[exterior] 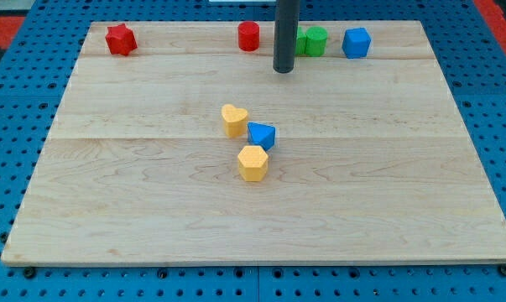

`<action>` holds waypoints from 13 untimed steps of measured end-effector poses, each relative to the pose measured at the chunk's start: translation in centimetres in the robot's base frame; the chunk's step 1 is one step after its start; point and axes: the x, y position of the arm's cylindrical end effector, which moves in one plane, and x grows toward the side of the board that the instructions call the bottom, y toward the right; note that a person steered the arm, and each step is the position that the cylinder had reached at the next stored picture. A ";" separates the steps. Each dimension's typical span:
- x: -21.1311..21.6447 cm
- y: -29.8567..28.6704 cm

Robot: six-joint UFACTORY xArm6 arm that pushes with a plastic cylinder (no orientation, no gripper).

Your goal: Push the red circle to the top center corner of the board

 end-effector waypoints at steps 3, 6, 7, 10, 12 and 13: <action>-10.2 -12.2; -11.7 -12.8; -11.0 -9.3; -4.8 -6.7; -11.3 -4.1; -11.6 -2.8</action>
